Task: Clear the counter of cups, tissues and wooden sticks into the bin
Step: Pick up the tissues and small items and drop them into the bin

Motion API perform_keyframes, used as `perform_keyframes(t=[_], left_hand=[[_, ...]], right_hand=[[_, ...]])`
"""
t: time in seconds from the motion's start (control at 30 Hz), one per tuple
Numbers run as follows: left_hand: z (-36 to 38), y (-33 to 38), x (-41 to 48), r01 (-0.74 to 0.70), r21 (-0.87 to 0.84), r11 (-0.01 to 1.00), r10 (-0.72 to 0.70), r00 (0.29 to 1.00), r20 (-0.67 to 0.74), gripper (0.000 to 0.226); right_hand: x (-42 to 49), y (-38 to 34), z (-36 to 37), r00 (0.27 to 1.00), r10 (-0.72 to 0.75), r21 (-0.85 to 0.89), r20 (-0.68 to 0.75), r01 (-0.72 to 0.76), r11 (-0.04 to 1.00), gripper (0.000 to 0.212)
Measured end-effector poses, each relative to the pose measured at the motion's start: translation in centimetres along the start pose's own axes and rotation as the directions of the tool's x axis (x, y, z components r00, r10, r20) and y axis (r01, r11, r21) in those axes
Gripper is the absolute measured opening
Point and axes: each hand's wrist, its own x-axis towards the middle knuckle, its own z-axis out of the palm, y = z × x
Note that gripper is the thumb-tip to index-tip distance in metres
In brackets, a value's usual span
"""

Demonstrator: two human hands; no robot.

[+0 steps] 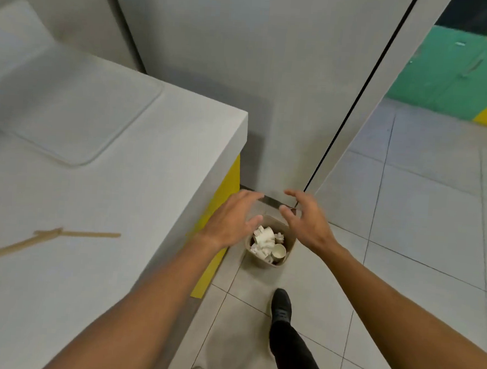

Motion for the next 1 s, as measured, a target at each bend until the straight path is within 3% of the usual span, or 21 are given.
perform_keyframes(t=[0.13,0.23,0.6,1.0], left_hand=[[-6.7,2.0,-3.1,-0.112,0.073,0.991,0.120,0.986,-0.115,0.050],[-11.1,2.0,-5.9,-0.114,0.094,0.989,0.129,0.976,-0.176,0.050],[-24.9,-4.1,-20.6,0.114,0.190,0.975,-0.036,0.926,-0.375,0.051],[-32.1,-12.1,-31.0,0.396,0.126,0.910,-0.273,0.799,-0.536,0.052]], right_hand=[[-2.0,-6.7,-2.1,0.985,-0.144,-0.020,-0.099,0.143,0.990,0.042],[-3.1,-11.1,-2.8,0.967,-0.223,-0.020,-0.126,0.222,0.975,0.042],[-5.8,-26.5,4.2,0.878,-0.475,0.019,-0.066,0.477,0.879,0.038],[-4.7,-37.4,13.0,0.756,-0.624,0.083,0.197,0.621,0.779,0.040]])
